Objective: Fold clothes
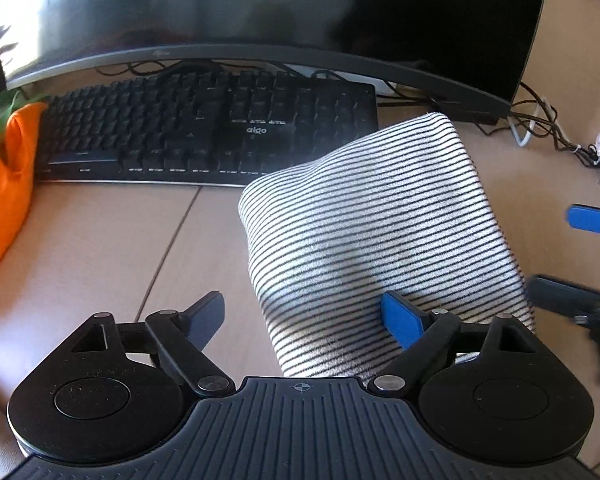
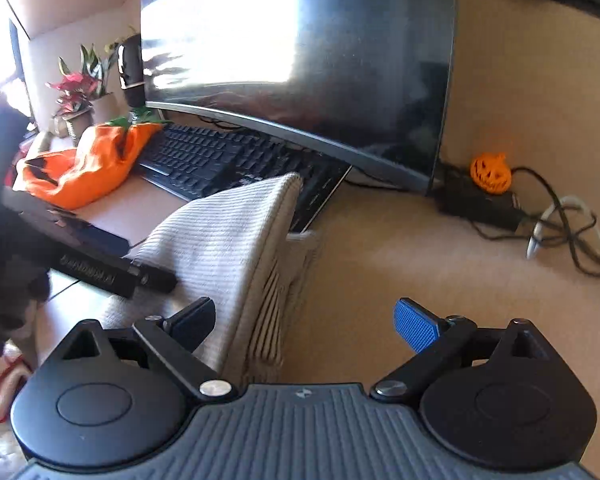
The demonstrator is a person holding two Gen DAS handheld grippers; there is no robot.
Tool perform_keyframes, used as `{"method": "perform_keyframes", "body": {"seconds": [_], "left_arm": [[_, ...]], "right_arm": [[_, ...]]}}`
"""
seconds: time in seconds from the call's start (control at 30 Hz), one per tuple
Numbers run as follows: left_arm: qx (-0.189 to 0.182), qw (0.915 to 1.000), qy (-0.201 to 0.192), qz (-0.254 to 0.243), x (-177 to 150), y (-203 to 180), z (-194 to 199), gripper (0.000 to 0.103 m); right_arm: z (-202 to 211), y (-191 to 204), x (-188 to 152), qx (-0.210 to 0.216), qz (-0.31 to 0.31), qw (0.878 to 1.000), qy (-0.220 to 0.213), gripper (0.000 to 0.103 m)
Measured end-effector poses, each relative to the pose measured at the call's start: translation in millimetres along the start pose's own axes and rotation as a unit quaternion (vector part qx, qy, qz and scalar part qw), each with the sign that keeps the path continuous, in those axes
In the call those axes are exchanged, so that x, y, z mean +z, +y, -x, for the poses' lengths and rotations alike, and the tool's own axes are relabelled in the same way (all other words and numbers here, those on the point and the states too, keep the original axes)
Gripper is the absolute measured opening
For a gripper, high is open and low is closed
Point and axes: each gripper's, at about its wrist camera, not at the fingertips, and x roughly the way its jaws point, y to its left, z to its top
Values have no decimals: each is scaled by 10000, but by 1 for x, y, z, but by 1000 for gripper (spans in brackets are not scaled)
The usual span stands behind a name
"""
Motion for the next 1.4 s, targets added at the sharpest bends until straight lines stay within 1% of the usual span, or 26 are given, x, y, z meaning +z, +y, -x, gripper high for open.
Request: {"method": "perform_keyframes", "body": {"seconds": [0.07, 0.1, 0.2, 0.3, 0.4, 0.53, 0.57, 0.63, 0.67, 0.73, 0.83, 0.97, 1.03, 1.1, 1.17, 1.23, 1.33, 1.4], "left_arm": [[-70, 10000, 31, 46, 1, 3, -3, 92], [-92, 9999, 35, 58, 0, 3, -3, 92], [-128, 9999, -10, 76, 0, 4, 1, 92], [-97, 9999, -56, 64, 0, 6, 5, 92], [-42, 10000, -65, 22, 0, 5, 5, 94], [49, 9999, -74, -54, 0, 1, 4, 94], [72, 9999, -87, -85, -1, 0, 4, 94], [84, 9998, -105, -134, -1, -1, 4, 94], [70, 9998, -110, -150, -1, -1, 4, 94], [31, 9998, -123, -174, -2, 0, 4, 94], [-65, 9997, -163, -184, -3, 2, 5, 95], [-235, 9994, -205, -119, -6, 7, 10, 94], [-371, 9988, -271, -152, -12, 8, 20, 94], [-601, 9973, -344, -227, -21, 11, 32, 94], [-802, 9956, -310, -359, -33, 11, 38, 94], [-825, 9947, -238, -565, -45, 10, 36, 94], [-735, 9938, -163, -814, -55, 10, 24, 96], [-840, 9930, -156, -814, -54, 12, 20, 96]], "right_arm": [[-18, 3, -6, -129, 124, 9997, 158, 97], [-28, 4, -9, -193, 189, 9993, 245, 102], [-33, -6, -9, -58, -39, 9994, 334, 103], [-26, -14, -1, 126, -150, 9994, 298, 103], [-19, -22, 15, 120, -419, 9990, 45, 103], [-30, -22, 40, -137, -700, 9970, -314, 103], [-37, -19, 45, -186, -713, 9966, -368, 103], [-53, -11, 53, -431, -577, 9966, -402, 103], [-64, -6, 55, -643, -442, 9963, -351, 103], [-91, 1, 56, -1006, -119, 9948, -33, 103], [-115, -1, 42, -1201, -9, 9927, 130, 103], [-112, -5, 36, -1297, -140, 9913, 163, 103], [-104, -5, 35, -1380, -158, 9902, 127, 103], [-91, -3, 30, -1413, -219, 9896, 125, 103], [-74, 0, 21, -1367, -350, 9898, 183, 103], [-56, 4, 12, -1321, -481, 9898, 240, 103], [-29, 8, -1, -1251, -677, 9893, 326, 103], [-22, 15, -8, -1391, -788, 9865, 345, 103]]}}
